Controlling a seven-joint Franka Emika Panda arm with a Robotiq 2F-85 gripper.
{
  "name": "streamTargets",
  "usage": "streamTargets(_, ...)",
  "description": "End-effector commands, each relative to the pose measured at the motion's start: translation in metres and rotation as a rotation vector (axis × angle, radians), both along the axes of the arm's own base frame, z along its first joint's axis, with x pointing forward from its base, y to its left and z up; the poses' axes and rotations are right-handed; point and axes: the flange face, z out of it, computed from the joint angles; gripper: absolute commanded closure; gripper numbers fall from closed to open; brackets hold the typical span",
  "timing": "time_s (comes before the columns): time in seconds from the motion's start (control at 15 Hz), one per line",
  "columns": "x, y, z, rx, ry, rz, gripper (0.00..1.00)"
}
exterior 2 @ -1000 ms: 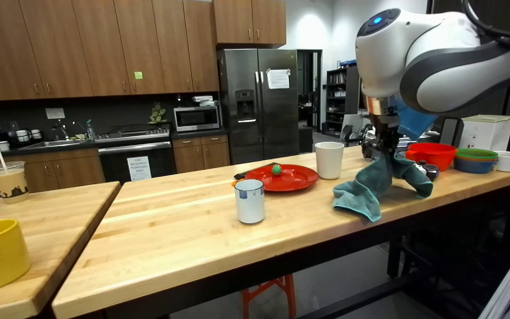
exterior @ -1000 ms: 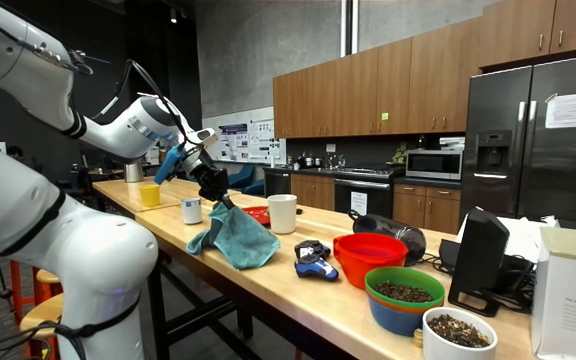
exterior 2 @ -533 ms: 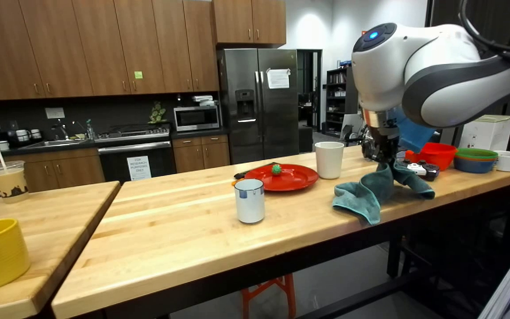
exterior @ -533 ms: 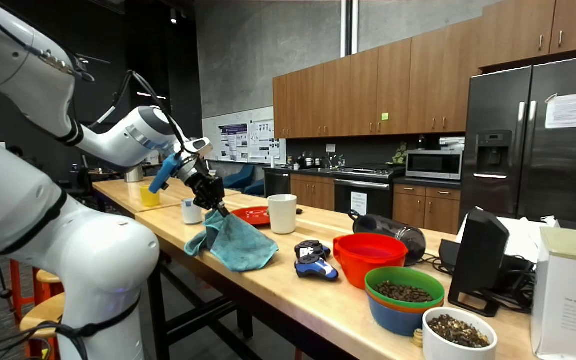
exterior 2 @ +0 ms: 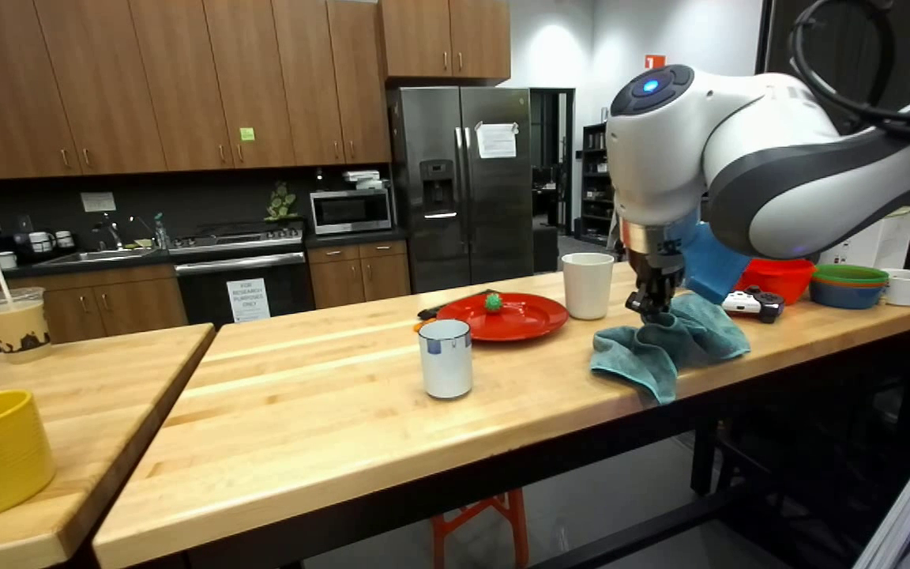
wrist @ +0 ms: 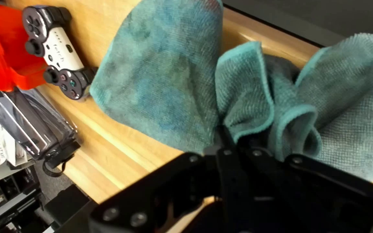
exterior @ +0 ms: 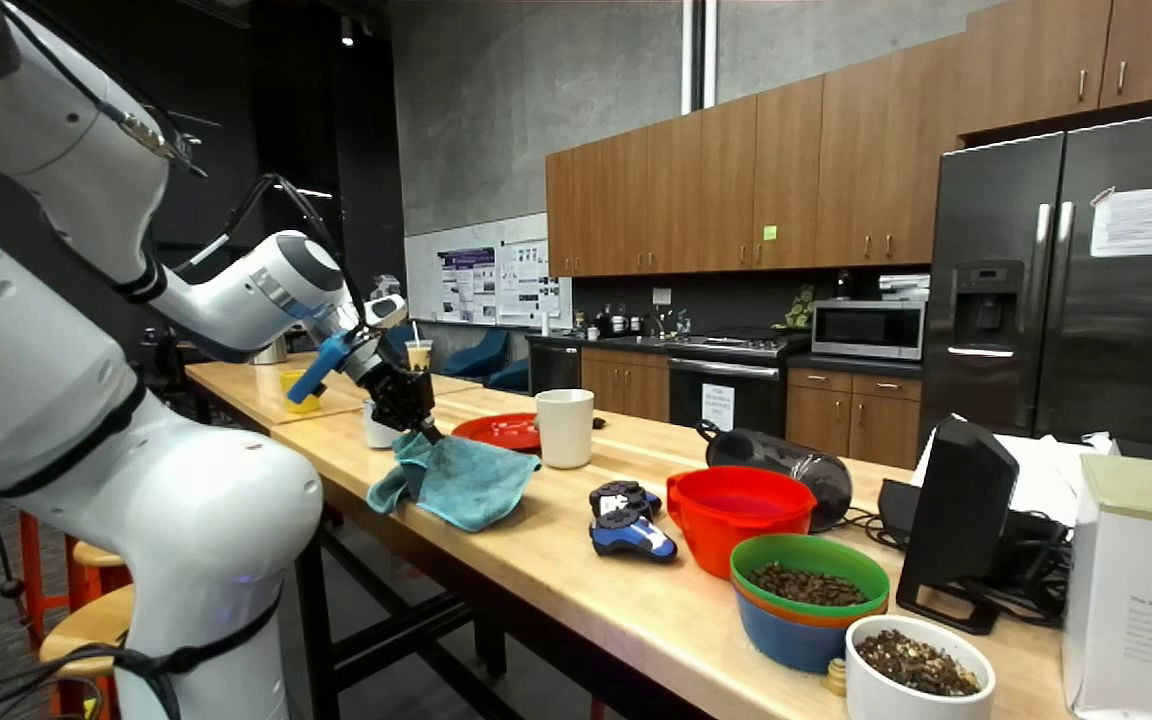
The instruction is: Wipe the table with the blue towel
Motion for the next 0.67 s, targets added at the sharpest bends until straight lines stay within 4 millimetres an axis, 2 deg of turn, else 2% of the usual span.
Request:
streamTargets(0.0,0.012,0.018,0.003,0.025,-0.049,0.029,0.99)
streamTargets(0.6,0.039,0.048,0.019,0.099,-0.180,0.075,0.99)
